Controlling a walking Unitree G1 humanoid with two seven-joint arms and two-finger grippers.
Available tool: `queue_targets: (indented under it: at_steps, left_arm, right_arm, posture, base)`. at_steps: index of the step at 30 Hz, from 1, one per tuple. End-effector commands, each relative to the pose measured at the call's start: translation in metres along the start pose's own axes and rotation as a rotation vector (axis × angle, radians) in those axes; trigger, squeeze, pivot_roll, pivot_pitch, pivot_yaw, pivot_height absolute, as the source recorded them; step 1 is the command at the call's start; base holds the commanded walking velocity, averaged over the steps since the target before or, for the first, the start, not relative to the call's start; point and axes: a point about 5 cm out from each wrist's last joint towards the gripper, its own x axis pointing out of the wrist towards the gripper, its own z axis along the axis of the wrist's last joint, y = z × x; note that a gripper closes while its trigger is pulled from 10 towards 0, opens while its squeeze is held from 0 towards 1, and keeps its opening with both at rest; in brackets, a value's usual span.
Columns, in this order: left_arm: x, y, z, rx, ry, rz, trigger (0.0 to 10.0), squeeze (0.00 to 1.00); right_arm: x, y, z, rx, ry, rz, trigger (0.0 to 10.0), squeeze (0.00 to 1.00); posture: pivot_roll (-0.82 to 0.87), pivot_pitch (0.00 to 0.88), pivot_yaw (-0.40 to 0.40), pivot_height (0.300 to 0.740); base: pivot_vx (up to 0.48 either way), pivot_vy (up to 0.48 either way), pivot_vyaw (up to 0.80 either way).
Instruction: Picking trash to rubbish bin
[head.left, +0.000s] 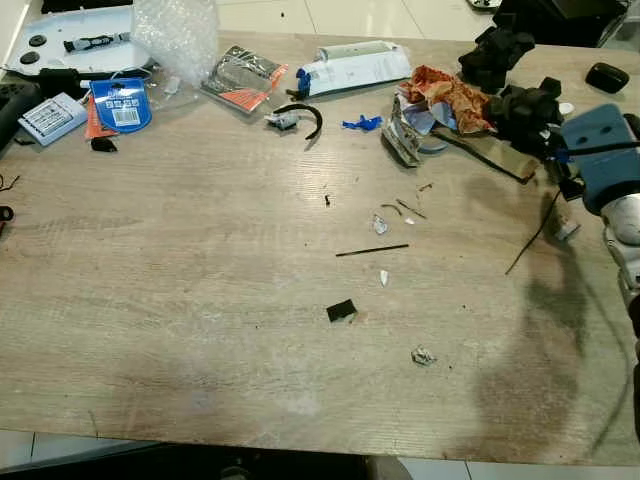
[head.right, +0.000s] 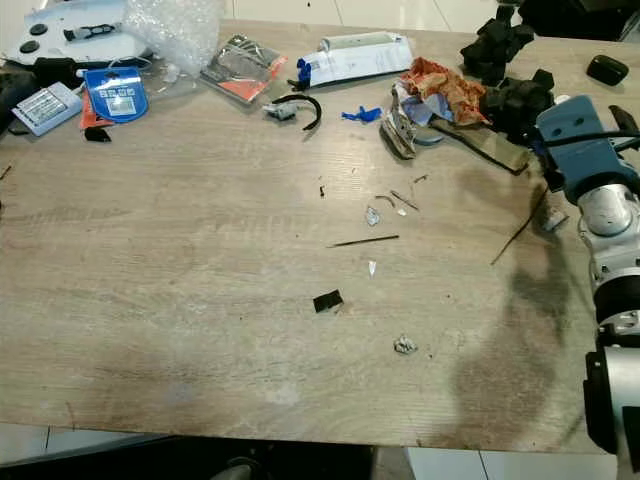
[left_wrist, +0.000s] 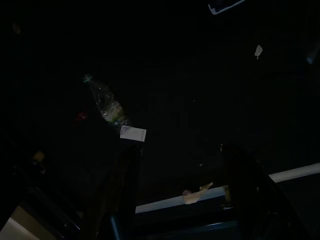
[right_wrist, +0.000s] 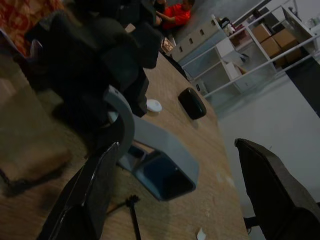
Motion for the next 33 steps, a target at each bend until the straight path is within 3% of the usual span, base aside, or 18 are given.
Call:
queue_targets:
  at_steps: [1,6,11,18,26,33]
  left_arm:
    - [-0.010,0.004,-0.027,-0.007,0.082,0.003,10.0,0.00]
    - [-0.012,0.006,-0.030,-0.011,0.079,0.003,10.0,0.00]
    - [-0.016,0.011,-0.035,-0.009,0.081,0.007,10.0,0.00]
    - [-0.018,0.015,-0.035,0.008,0.070,0.002,10.0,0.00]
    - [-0.020,0.022,-0.034,0.027,0.061,0.001,10.0,0.00]
    - [-0.018,0.019,-0.030,0.040,0.057,-0.015,10.0,0.00]
  right_arm:
    - [-0.004,0.000,-0.009,-0.004,0.024,0.009,10.0,0.00]
    - [-0.001,0.003,-0.002,0.022,-0.007,0.031,10.0,0.00]
    - [0.002,0.016,0.007,0.047,-0.034,0.089,10.0,0.00]
    - [0.007,0.027,0.022,0.034,-0.076,0.120,10.0,0.00]
    - [0.013,0.014,0.035,0.019,-0.121,0.091,10.0,0.00]
    - [0.015,0.001,0.036,-0.011,-0.120,0.059,10.0,0.00]
  posture:
    - [-0.07,0.481,0.062,0.740]
    - [-0.07,0.490,0.064,0.740]
    - [-0.06,0.513,0.076,0.740]
    - [-0.05,0.529,0.090,0.740]
    - [-0.05,0.535,0.104,0.740]
    - [-0.06,0.539,0.113,0.740]
  base:
    - [0.000,0.000,0.00]
    - [0.000,0.000,0.00]
    - [0.000,0.000,0.00]
    - [0.000,0.000,0.00]
    - [0.000,0.000,0.00]
    - [0.000,0.000,0.00]
